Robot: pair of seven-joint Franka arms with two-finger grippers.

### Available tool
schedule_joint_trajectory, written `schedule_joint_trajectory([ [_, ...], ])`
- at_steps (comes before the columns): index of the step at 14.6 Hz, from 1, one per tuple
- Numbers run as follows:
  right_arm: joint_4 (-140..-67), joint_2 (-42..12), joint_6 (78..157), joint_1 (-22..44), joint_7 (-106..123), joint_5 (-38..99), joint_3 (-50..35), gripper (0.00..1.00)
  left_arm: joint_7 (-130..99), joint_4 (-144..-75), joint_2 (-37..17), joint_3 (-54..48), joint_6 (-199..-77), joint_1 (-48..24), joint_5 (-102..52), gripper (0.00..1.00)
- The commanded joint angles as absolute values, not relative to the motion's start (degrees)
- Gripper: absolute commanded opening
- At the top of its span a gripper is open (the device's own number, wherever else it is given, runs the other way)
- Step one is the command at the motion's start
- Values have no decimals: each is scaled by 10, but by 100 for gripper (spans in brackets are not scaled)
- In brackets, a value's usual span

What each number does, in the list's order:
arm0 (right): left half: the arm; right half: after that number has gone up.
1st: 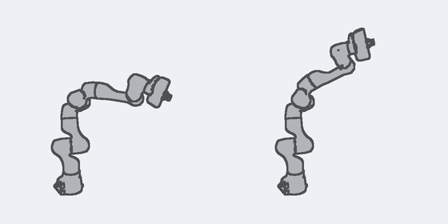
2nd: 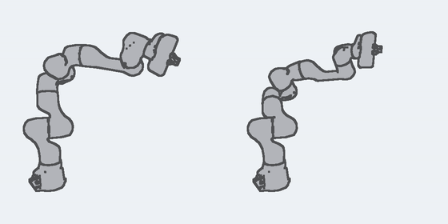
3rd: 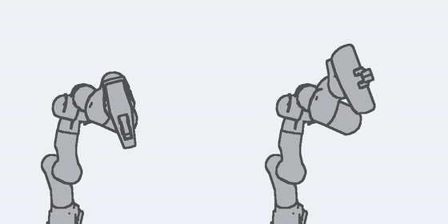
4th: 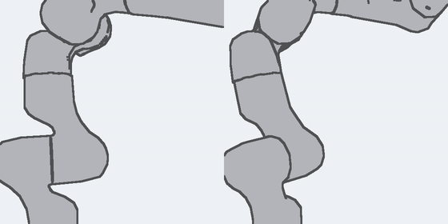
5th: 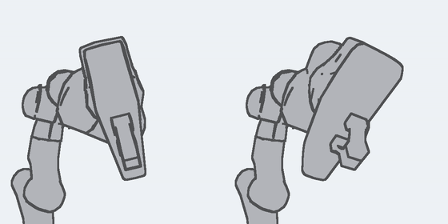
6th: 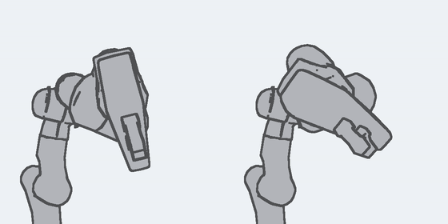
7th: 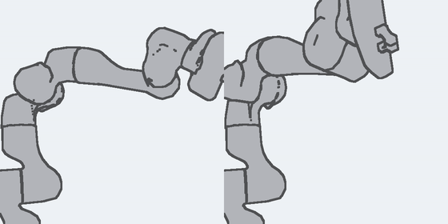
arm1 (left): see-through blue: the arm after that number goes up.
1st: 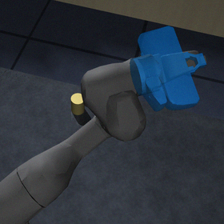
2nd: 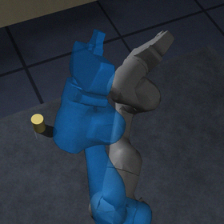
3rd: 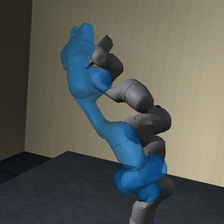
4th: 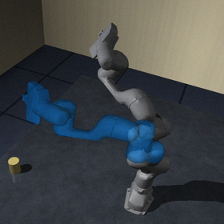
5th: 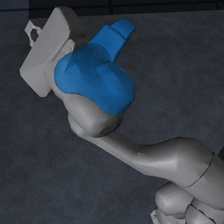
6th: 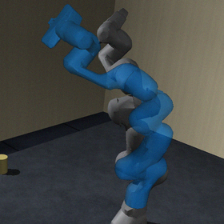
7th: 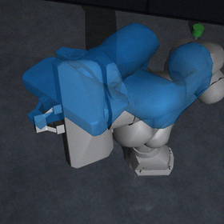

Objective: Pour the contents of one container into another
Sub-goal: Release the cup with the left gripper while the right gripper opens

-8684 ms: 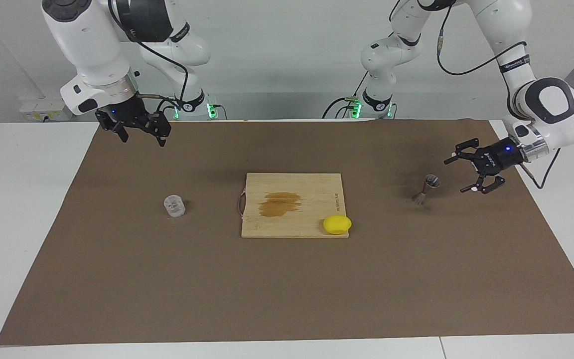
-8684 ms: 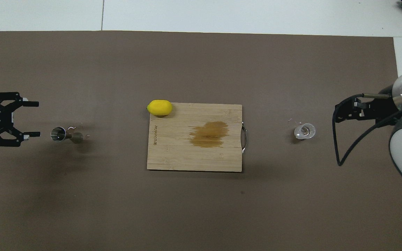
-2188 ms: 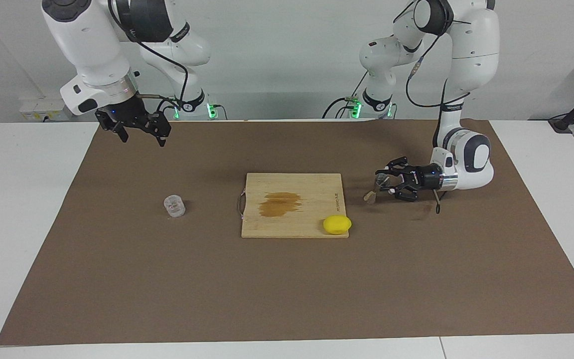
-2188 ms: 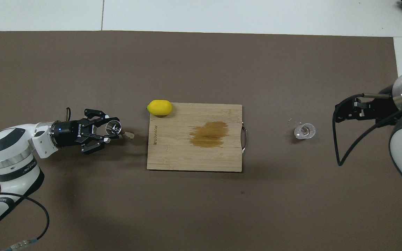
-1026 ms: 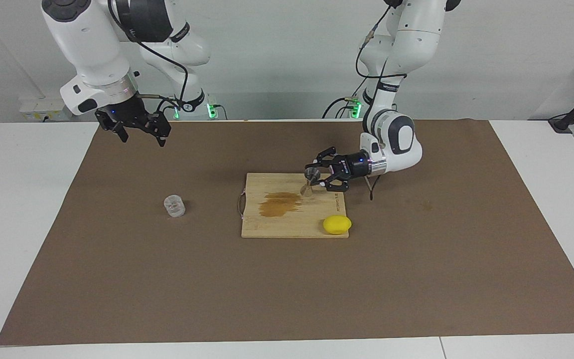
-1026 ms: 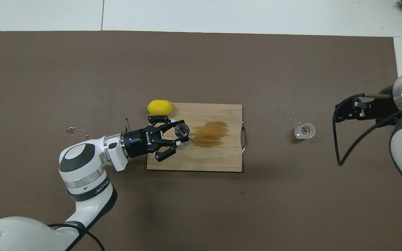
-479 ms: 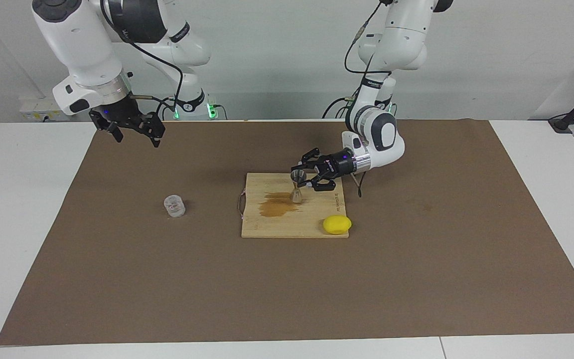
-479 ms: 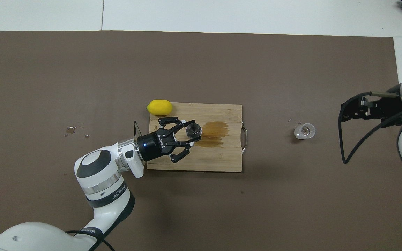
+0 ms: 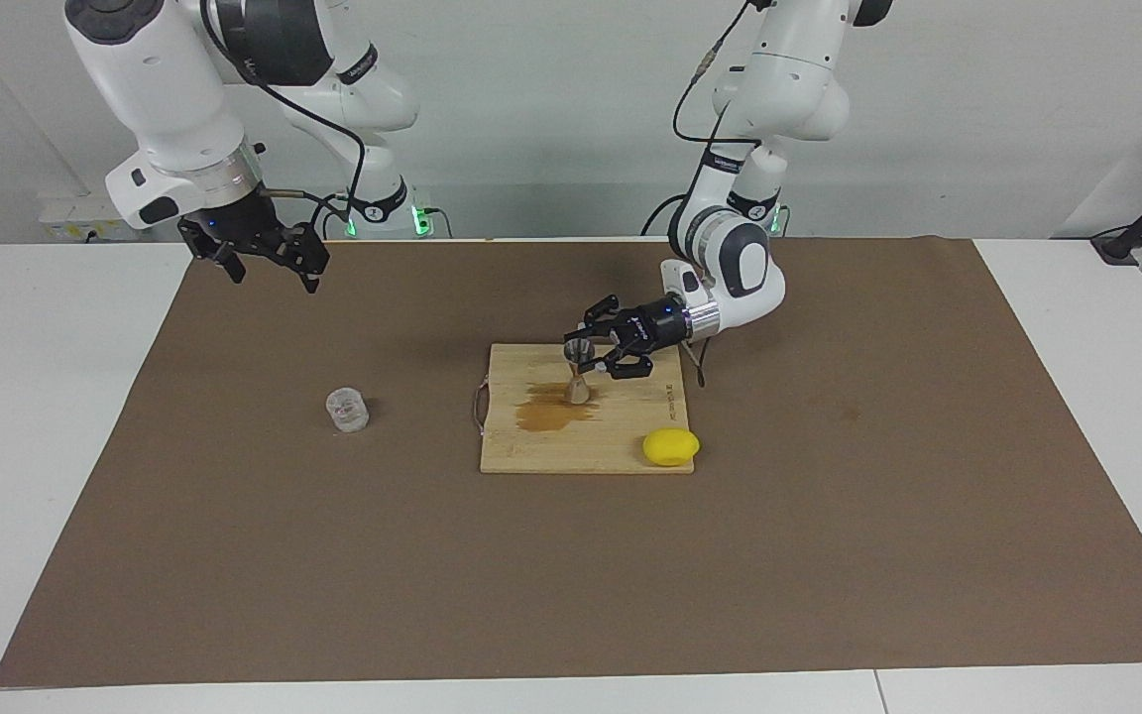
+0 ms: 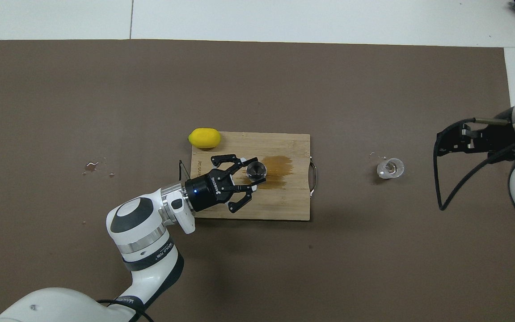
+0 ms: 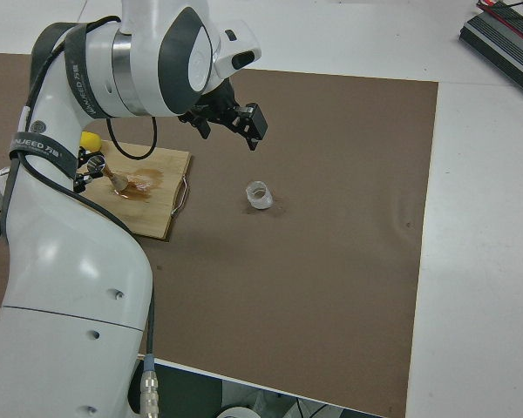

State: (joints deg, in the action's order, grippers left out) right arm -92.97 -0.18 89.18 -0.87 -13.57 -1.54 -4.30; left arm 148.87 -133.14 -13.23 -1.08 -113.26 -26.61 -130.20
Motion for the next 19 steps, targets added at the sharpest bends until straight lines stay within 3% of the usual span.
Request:
schedule_joint_trajectory([
  [1, -946, 11, 905, -8, -128, -6, -43, 100, 1531, -1322, -167, -3, -1116, -288, -1335, 33],
  [8, -944, 11, 898, -10, -120, -7, -43, 100, 1534, -1320, -167, -1, -1107, -285, -1334, 39],
  [9, -944, 11, 898, -12, -119, -7, -44, 100, 1534, -1320, -167, -1, -1108, -285, -1333, 59],
  [10, -944, 11, 900, -13, -118, -7, -44, 100, 1534, -1319, -167, -1, -1112, -283, -1333, 100],
  [16, -952, 11, 911, -14, -237, -5, -44, 98, 1534, -1334, -162, 2, -1105, -261, -1315, 100],
  [19, -976, 11, 911, -28, -357, 32, -44, 97, 1533, -1360, -132, 3, -1108, -230, -1269, 100],
])
